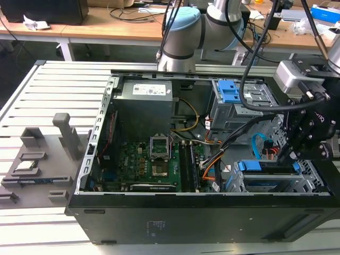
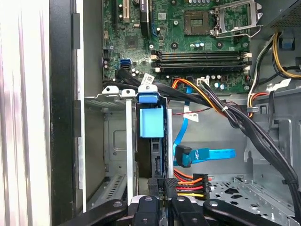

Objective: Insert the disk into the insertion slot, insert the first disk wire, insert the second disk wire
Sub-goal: 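Insert the first disk wire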

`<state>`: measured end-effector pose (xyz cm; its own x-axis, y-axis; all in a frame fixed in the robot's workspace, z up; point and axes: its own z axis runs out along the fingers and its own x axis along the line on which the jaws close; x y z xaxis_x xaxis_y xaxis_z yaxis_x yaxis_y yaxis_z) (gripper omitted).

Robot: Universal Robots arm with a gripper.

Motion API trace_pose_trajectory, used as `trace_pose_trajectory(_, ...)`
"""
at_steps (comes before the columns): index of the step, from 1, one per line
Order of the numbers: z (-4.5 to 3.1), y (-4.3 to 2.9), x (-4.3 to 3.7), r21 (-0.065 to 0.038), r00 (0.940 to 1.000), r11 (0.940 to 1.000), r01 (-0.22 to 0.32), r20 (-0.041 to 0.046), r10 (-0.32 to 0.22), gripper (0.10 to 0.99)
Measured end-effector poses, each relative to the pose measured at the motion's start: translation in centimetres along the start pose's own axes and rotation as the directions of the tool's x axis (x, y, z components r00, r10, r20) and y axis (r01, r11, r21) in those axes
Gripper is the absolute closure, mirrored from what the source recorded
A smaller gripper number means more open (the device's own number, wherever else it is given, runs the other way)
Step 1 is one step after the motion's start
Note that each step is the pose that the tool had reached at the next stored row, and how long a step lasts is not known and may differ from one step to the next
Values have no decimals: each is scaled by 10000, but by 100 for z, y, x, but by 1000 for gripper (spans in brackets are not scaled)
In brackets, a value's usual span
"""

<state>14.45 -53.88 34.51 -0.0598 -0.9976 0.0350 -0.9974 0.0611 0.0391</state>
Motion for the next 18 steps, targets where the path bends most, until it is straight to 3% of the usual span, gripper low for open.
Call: trace_pose_trajectory(18,75,-5,-3,-3,10000,10000,-98,-3,98,918)
